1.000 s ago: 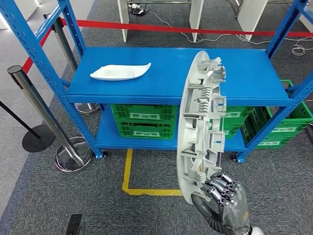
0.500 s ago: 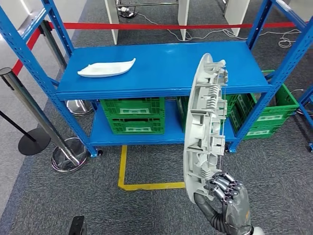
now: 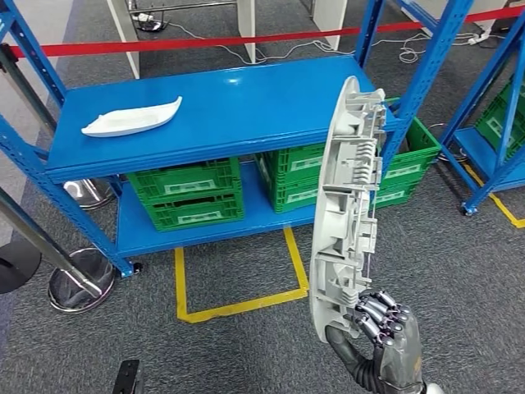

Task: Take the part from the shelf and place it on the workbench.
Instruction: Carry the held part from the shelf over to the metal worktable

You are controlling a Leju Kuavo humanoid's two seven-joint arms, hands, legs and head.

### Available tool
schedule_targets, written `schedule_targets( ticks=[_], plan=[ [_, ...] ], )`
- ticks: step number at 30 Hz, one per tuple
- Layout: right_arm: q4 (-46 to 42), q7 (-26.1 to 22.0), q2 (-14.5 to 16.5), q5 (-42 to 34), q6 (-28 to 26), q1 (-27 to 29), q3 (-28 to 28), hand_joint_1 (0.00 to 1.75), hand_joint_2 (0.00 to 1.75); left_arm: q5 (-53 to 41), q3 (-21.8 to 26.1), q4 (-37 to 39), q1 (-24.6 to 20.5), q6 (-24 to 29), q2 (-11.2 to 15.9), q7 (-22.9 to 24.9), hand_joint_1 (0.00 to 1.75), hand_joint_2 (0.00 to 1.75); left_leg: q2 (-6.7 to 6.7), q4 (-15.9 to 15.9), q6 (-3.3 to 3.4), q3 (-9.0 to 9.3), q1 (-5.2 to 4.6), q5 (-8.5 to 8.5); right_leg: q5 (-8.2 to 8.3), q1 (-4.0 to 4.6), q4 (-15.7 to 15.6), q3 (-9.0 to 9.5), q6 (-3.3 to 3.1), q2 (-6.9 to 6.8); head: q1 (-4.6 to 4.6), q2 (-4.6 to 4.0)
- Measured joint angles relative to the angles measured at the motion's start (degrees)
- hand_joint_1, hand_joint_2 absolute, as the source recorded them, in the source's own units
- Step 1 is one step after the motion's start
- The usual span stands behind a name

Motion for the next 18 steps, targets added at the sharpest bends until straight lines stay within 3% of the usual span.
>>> schedule_targets(
  ticks=[2, 3, 5, 6, 8, 10, 11, 12, 13, 14, 16, 18],
  plan=[
    [-0.51, 0.18, 0.12, 0.01, 0.01, 0.02, -0.02, 1.75, 1.75, -0.02, 0.02, 0.0, -0.12, -0.07, -0.02, 0.01, 0.0, 0.0, 0.96, 0.58, -0.65, -0.11, -0.25, -0.24, 1.54, 0.3, -5.65, 3.15, -0.78, -1.57, -0.1, 0.0],
    [-0.7, 0.03, 0.19, -0.39, 0.33, 0.0, 0.02, 1.75, 1.75, 0.33, 0.06, 0.0, -0.23, 0.18, -0.02, 0.19, 0.0, 0.0, 1.4, 0.76, -1.02, -0.17, -0.38, -0.23, 1.48, 0.49, -6.34, 3.41, -1.26, -1.68, -0.17, 0.0],
    [-0.67, -0.95, 0.28, -2.82, 2.56, -1.22, 0.71, 1.75, 1.75, 2.01, 0.65, 0.0, -1.88, 2.8, -0.39, 3.37, 0.0, 0.0, 2.2, 0.88, -1.7, -0.35, -0.36, -0.07, 2.02, 0.54, -6.2, 2.81, -2.22, -0.4, -0.27, 0.0],
    [-0.15, -1.53, 0.37, -4.38, 4.13, -2.85, 1.49, 1.75, 1.75, 2.89, 1.07, -0.01, -3.84, 5.16, -0.78, 6.7, 0.0, 0.0, 1.8, 1.28, -2.05, -0.63, -0.26, -0.4, 2.39, 0.48, -6.24, 2.48, -2.64, 0.13, -0.32, 0.0],
    [1.64, -2.03, 0.83, -6.37, 6.23, -6.96, 3.5, 1.75, 1.75, 3.42, 1.68, -0.02, -9.16, 9.2, -1.64, 13.78, 0.0, 0.0, -0.66, 4.85, -2.6, -2.34, -0.03, -2.95, 3.23, 0.33, -6.4, 2.01, -3.42, 0.92, -0.57, 0.0],
    [3.5, -2.08, 1.28, -7.04, 6.58, -9.7, 5.1, 1.75, 1.75, 3.23, 1.88, -0.03, -13.52, 10.37, -2.19, 16.65, 0.0, 0.0, -2.94, 12.61, -2.8, -5.39, 0.07, -6.93, 3.8, 0.48, -6.36, 1.31, -3.77, 1.77, -0.75, 0.0],
    [4.19, -2.16, 1.38, -7.19, 6.57, -10.41, 5.67, 1.75, 1.75, 3.26, 2.04, -0.03, -14.79, 10.46, -2.36, 16.93, 0.0, 0.0, -3.28, 15.94, -2.76, -6.6, 0.06, -8.1, 4.01, 0.58, -6.31, 1.08, -3.85, 2.47, -0.74, 0.0],
    [4.75, -2.3, 1.39, -7.25, 6.54, -10.88, 6.11, 1.75, 1.75, 3.39, 2.23, -0.03, -15.54, 10.47, -2.51, 16.83, 0.0, 0.0, -3.42, 17.66, -2.62, -7.1, 0.05, -8.23, 4.18, 0.69, -6.25, 0.91, -3.89, 3.34, -0.74, 0.0],
    [5.17, -2.45, 1.39, -7.28, 6.5, -11.17, 6.49, 1.75, 1.75, 3.55, 2.44, -0.03, -15.87, 10.46, -2.61, 16.63, 0.0, 0.0, -3.6, 17.02, -2.37, -6.63, 0.02, -7.14, 4.31, 0.79, -6.15, 0.79, -3.88, 4.31, -0.76, 0.0],
    [5.48, -2.57, 1.39, -7.34, 6.48, -11.43, 6.8, 1.75, 1.75, 3.74, 2.62, -0.03, -16.0, 10.43, -2.68, 16.3, 0.0, 0.0, -4.08, 14.27, -1.98, -5.33, -0.02, -5.12, 4.4, 0.89, -6.04, 0.75, -3.83, 5.31, -0.77, 0.0],
    [5.97, -2.7, 1.38, -7.53, 6.46, -12.0, 7.3, 1.75, 1.75, 4.03, 2.96, -0.03, -16.2, 10.23, -2.62, 15.49, 0.0, 0.0, -7.06, 7.04, -0.9, -2.25, 0.0, -1.18, 4.58, 1.03, -5.85, 0.53, -3.59, 7.0, -0.63, 0.0],
    [6.54, -2.68, 1.38, -7.69, 6.44, -12.68, 7.66, 1.75, 1.75, 4.2, 3.31, -0.03, -16.51, 9.88, -2.39, 14.84, 0.0, 0.0, -9.31, 3.23, -0.15, -0.85, -0.02, 0.14, 4.96, 0.77, -5.73, -0.14, -3.0, 8.4, -0.62, 0.0]
  ],
)
